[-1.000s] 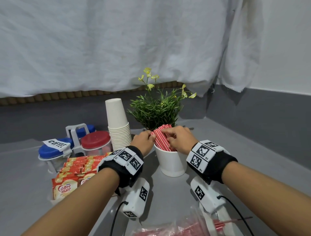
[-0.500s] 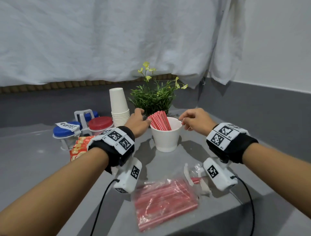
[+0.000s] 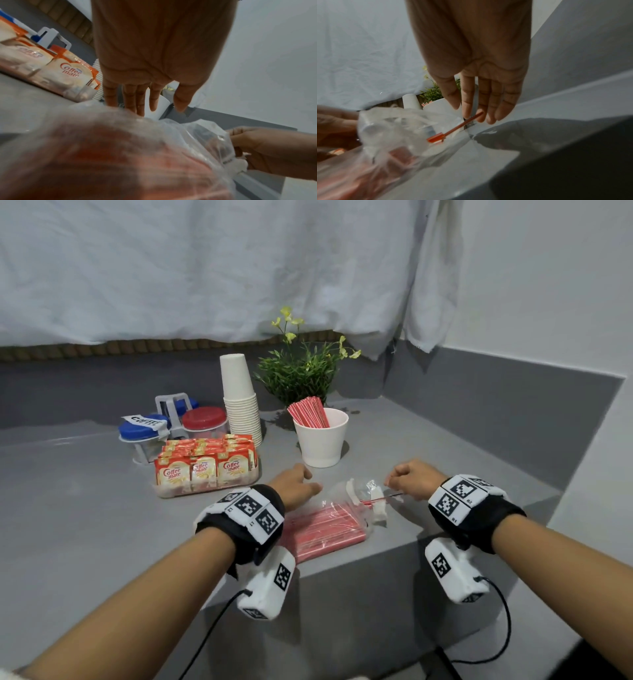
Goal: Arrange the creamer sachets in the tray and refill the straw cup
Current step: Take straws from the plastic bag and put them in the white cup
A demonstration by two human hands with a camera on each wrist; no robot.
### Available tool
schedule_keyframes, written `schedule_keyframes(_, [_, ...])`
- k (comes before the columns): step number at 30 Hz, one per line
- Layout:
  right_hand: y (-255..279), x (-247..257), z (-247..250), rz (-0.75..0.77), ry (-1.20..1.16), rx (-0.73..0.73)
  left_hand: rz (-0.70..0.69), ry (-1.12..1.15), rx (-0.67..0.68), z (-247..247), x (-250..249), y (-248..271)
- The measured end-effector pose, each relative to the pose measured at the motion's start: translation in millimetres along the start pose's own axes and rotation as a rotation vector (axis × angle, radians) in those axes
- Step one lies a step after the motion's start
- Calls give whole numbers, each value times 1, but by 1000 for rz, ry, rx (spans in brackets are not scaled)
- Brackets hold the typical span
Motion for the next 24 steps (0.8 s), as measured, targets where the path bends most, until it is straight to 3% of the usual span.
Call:
schedule_keyframes(3, [9, -4, -5, -16, -25, 14, 6, -41, 7, -9, 2, 9])
schedule_keyframes(8, [21, 10, -10, 70, -113, -100, -15, -87, 51, -27, 4, 19])
schedule_keyframes(11, [31, 23, -19, 119, -190, -6, -53, -183, 31, -37, 9, 22])
schedule_keyframes(19, [41, 32, -40, 187, -222, -89, -151, -260, -192, -46, 21, 40])
schedule_keyframes(24, [46, 32, -43, 209, -141, 26, -141, -274, -223, -46, 25, 40])
Point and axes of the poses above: each hand's wrist, its own y-axis away from the middle knuckle, its own z-axis out of the back of the hand, x = y × z, the point moved 3 cm from there along -y, towards the middle knuckle, and after that the axes turned 14 degrees about -x, right-handed, at the moved point
